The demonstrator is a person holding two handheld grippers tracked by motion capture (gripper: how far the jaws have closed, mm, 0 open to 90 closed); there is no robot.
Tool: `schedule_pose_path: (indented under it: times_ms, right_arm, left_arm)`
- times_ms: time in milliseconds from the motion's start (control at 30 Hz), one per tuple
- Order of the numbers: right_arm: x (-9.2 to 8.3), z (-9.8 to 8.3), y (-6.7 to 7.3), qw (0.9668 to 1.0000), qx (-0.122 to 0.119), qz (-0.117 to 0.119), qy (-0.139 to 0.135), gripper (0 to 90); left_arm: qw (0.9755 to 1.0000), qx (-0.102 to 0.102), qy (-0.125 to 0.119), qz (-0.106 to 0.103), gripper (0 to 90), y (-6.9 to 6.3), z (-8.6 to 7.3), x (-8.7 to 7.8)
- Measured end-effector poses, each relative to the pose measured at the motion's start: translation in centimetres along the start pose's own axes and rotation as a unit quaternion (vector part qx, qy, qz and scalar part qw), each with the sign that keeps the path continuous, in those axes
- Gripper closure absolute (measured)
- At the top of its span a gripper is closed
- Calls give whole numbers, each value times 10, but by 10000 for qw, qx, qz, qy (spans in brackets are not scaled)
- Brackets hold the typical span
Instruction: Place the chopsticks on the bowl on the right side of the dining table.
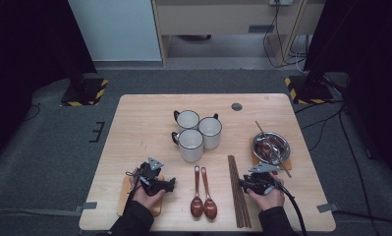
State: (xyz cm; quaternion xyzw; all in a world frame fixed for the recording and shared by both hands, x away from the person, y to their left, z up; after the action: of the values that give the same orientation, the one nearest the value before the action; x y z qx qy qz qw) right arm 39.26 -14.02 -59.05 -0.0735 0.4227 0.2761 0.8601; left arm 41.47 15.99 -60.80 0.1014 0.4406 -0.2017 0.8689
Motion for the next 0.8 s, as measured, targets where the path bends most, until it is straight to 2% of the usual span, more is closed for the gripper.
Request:
schedule_pose_path:
  times_ms: [233,367,800]
  right_arm:
    - [3,-2,2,10000,-15,23,70,696]
    - [4,-4,-1,9999,-6,18,106,743]
    - [1,-6,-9,9997,94,-149,153,807]
  left_arm:
    - [10000,1,-1,-2,0,0,0,0]
    - [10000,1,0,-2,0,0,0,0]
    - [10000,0,-1,-1,0,0,0,0]
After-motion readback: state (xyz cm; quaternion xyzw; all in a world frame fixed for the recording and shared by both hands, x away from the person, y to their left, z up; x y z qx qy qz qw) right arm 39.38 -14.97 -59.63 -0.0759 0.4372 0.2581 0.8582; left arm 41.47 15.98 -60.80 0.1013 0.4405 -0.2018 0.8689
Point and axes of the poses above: each handheld gripper's, and its own axes: x roughly forward along the jaws, z roughly out of its top, y roughly to its left, the point moved 10 cm from there along x, roughly forward along the jaws, and after that the axes turned 4 degrees about y, right-handed, at the moved point
